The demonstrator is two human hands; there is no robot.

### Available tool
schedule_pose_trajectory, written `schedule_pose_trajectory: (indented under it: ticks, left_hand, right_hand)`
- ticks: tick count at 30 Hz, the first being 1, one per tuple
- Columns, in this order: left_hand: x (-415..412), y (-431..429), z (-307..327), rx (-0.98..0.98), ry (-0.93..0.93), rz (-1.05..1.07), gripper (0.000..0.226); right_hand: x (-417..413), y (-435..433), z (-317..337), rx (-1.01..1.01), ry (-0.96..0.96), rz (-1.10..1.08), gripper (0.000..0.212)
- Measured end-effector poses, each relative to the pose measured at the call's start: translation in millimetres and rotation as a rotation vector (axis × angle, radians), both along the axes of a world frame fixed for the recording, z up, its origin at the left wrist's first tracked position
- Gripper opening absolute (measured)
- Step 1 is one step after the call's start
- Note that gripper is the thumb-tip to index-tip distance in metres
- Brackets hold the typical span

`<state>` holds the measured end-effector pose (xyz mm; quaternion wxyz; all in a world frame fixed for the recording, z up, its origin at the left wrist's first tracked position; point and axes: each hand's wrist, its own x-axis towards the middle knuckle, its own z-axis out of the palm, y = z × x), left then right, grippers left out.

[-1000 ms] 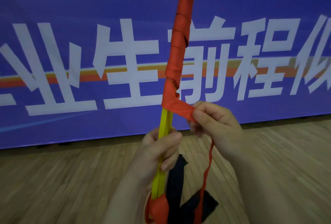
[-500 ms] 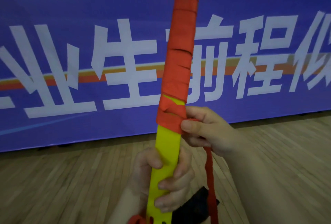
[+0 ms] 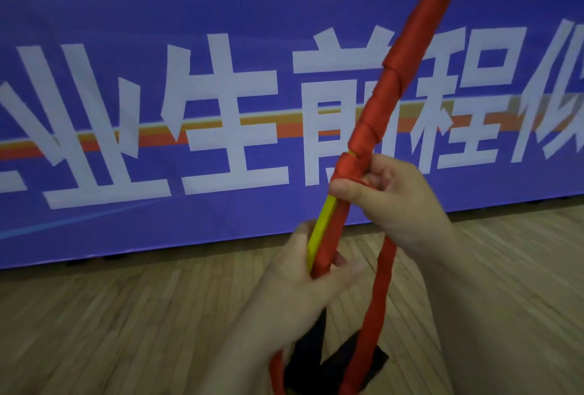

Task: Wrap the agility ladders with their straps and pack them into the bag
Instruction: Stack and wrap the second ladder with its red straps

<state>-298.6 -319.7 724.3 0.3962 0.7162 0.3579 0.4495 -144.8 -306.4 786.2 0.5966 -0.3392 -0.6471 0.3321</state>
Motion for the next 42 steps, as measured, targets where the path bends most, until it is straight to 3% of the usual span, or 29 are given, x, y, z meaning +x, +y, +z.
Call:
schedule_pose_trajectory:
  ticks: [2,5,9,12,15,17,19,22,24,27,31,34,37,40,42]
  left_hand:
    - [9.0,-4.7,6.0,0.053,-0.093,0.118,0.024]
    - [17.2,-3.6,11.6,-0.031,-0.263,0.046,0.044]
    - [8.2,-3.1,16.7,-0.192,-0.464,-0.122,0.041]
    - [1.5,-2.1,10.0,-0.361,-0.55,-0.451,0.037]
    - [1.5,-4.6,3.3,-0.596,-0.618,-0.925,0.04]
    - [5.5,-5.3,-1.2,-0.635,-0.6,-1.039,0.042]
    - [10.2,-4.9,-1.6,-0.559,-0.503,-0.837,0.043]
    - [7.0,-6.8,13.8,-0.308,-0.446,-0.206,0.043]
    - [7.9,-9.6,21.3,-0.074,-0.351,0.079,0.03]
    - [20.0,-13.7,18.4,0.268,-0.104,0.314,0.014]
    - [23.8,-7.0,17.4,0.138,-0.331,0.365,0.013]
    - [18.9,-7.1,17.1,-0.071,-0.552,0.166,0.014]
    - [12.5,-6.0,14.1,-0.243,-0.701,-0.222,0.016]
    - [6.5,-3.6,11.2,-0.365,-0.717,-0.682,0.029]
    - [6.8,-6.9,13.2,-0.398,-0.658,-0.773,0.036]
  right_hand:
    - [-6.5,-5.1,0.4,0.061,-0.038,-0.093,0.029]
    - [-5.6,-12.2,-1.7,0.102,-0.011,-0.069,0.023]
    - [0.3,-15.2,-4.1,0.105,-0.066,0.008,0.019]
    - [6.2,-9.1,-4.9,0.05,-0.004,0.137,0.023]
    - [7.2,-2.0,-5.2,-0.021,0.048,0.517,0.041]
    - [1.4,-1.5,-4.7,-0.07,0.059,0.737,0.053]
    - [-4.0,-0.7,-5.4,-0.045,0.124,0.676,0.047]
    - [-8.2,-2.7,-4.4,0.099,0.115,0.171,0.027]
    - [-12.2,-2.9,-0.2,0.209,0.031,-0.128,0.025]
    - [-14.1,-2.4,1.3,0.265,-0.014,-0.289,0.027]
    - [-1.0,-5.5,-3.8,0.196,-0.171,-0.212,0.012]
    - [4.7,-7.9,-9.0,0.073,-0.15,-0.042,0.017]
    - [5.4,1.3,-14.0,0.054,-0.049,0.068,0.02]
    - [4.0,6.7,-15.4,-0.026,0.048,0.483,0.03]
    - [2.0,5.2,-13.6,-0.067,0.105,0.67,0.036]
